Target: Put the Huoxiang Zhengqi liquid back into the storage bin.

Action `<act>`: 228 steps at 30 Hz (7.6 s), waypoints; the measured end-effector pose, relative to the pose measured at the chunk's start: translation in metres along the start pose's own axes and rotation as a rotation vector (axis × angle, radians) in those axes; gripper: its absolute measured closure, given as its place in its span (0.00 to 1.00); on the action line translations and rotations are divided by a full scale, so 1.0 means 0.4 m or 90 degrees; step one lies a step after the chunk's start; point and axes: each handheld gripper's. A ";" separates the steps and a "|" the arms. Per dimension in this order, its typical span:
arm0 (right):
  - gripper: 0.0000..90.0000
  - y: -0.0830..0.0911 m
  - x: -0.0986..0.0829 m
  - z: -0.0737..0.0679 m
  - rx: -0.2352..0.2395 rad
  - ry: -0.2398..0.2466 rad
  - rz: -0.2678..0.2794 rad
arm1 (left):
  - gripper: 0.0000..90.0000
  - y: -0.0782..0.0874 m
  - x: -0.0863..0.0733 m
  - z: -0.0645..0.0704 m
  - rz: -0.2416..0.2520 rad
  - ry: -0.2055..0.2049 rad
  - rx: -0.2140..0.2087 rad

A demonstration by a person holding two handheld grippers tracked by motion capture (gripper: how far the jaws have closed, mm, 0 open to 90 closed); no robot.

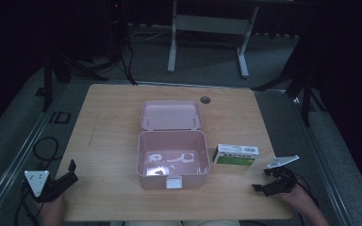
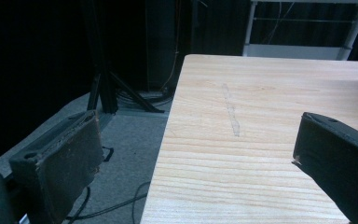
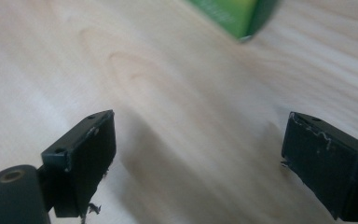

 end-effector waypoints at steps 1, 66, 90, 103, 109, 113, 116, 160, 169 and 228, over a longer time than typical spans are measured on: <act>0.11 0.001 0.002 -0.005 0.012 0.008 -0.010 | 0.02 0.000 0.000 0.000 0.000 0.000 -0.001; 0.34 -0.010 0.253 -0.335 0.026 0.490 -0.402 | 0.02 -0.004 0.000 -0.003 -0.002 -0.001 -0.027; 0.39 0.119 0.397 -0.307 -0.005 0.507 -0.338 | 0.02 -0.005 0.001 -0.002 -0.005 -0.003 -0.034; 0.43 0.069 0.455 -0.233 -0.036 0.485 -0.358 | 0.02 -0.006 0.001 -0.003 -0.009 -0.006 -0.039; 0.44 0.039 0.474 -0.204 -0.045 0.467 -0.364 | 0.02 -0.007 0.001 -0.003 -0.009 -0.008 -0.042; 0.45 0.023 0.487 -0.194 -0.048 0.454 -0.368 | 0.02 -0.007 0.001 -0.003 -0.009 -0.008 -0.042; 0.45 0.009 0.492 -0.191 -0.048 0.448 -0.376 | 0.02 -0.007 0.001 -0.003 -0.010 -0.008 -0.043; 0.69 -0.080 0.475 -0.182 -0.006 0.454 -0.444 | 0.02 -0.011 0.002 0.001 -0.020 -0.017 -0.048; 0.69 -0.045 0.481 -0.215 0.010 0.463 -0.447 | 0.02 -0.011 0.002 0.001 -0.021 -0.016 -0.051; 0.69 0.160 0.677 -0.521 -0.011 0.487 -0.416 | 0.02 -0.011 0.002 -0.002 -0.021 -0.008 -0.054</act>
Point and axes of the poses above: each handheld gripper's, and its own axes: y roughly backward along the jaws, x roughly out of its top, z roughly to its right, and after that the axes turned 10 degrees about -y, right-handed
